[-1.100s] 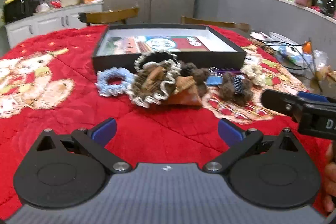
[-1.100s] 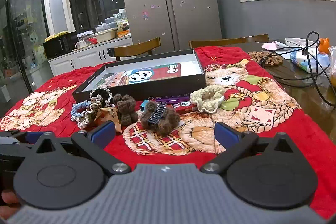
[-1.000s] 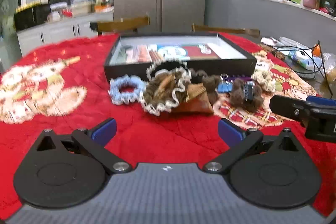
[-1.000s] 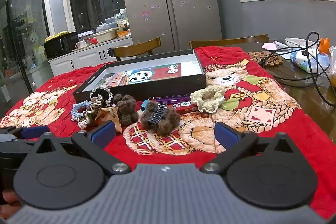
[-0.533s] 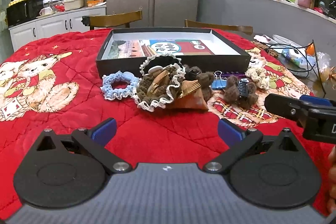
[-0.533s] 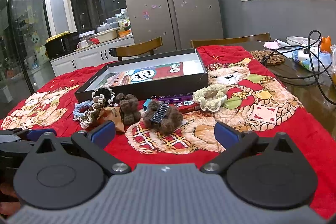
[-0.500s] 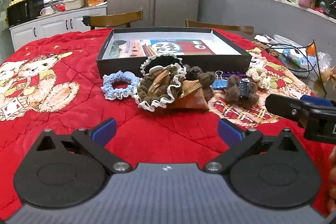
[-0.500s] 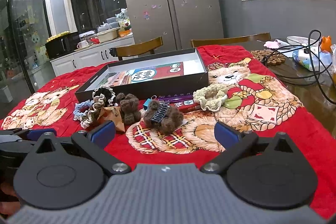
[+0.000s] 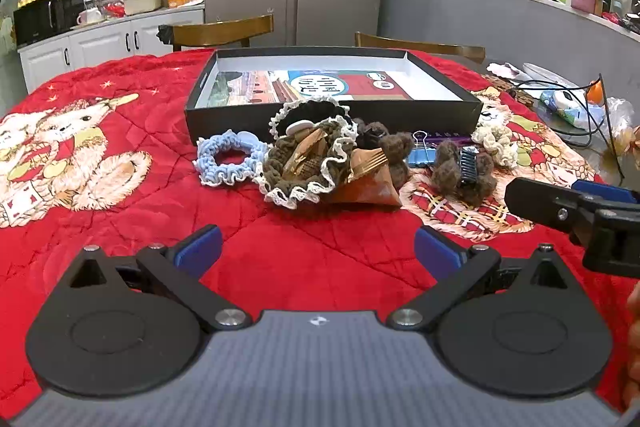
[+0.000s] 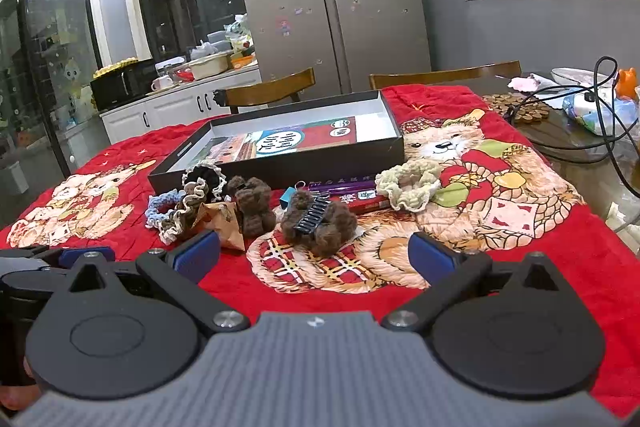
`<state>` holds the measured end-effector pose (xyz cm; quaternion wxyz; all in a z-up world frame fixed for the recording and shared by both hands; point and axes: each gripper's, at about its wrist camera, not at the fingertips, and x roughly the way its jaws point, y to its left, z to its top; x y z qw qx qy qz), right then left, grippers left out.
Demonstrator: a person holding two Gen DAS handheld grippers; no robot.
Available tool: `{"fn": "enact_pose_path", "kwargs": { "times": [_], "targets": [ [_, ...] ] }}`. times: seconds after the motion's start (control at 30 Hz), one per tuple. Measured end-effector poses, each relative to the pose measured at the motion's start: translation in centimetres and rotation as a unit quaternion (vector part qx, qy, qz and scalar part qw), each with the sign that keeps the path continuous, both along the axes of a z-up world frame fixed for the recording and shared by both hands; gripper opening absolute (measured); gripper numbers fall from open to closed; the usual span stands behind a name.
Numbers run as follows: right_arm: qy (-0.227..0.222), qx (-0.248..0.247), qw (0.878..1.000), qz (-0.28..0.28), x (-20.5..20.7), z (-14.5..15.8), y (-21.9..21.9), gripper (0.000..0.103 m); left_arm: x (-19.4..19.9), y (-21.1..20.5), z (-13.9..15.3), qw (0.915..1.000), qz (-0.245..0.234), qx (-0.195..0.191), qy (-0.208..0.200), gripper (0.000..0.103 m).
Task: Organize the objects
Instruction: 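Move the left tool to the gold paper pyramid ornament and grasp it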
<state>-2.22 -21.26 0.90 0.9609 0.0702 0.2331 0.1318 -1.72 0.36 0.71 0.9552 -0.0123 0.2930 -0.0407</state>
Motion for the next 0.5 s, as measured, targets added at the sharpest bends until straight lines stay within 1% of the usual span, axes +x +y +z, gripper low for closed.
{"fn": "enact_pose_path", "kwargs": {
  "times": [0.2, 0.3, 0.37, 0.43, 0.5],
  "targets": [
    [0.003, 0.010, 1.000, -0.004, 0.6, -0.2, -0.6, 0.103, 0.5, 0.2, -0.2, 0.9998, -0.007, -0.011, 0.014, 0.102],
    [0.004, 0.018, 1.000, -0.005, 0.8, -0.4, -1.1, 0.103, 0.8, 0.4, -0.4, 0.9996, -0.006, -0.018, 0.022, 0.098],
    [0.003, 0.019, 1.000, -0.006, 0.8, -0.3, -1.3, 0.103, 1.2, 0.6, -0.6, 0.9992, -0.005, -0.024, 0.031, 0.092],
    [0.001, 0.024, 1.000, -0.009, 0.8, -0.3, -1.5, 0.103, 1.5, 0.8, -0.8, 0.9986, -0.005, -0.034, 0.041, 0.090],
    [0.000, 0.029, 1.000, -0.011, 0.9, -0.3, -1.8, 0.103, 1.6, 0.9, -0.8, 0.9985, -0.005, -0.041, 0.037, 0.090]
  ]
}}
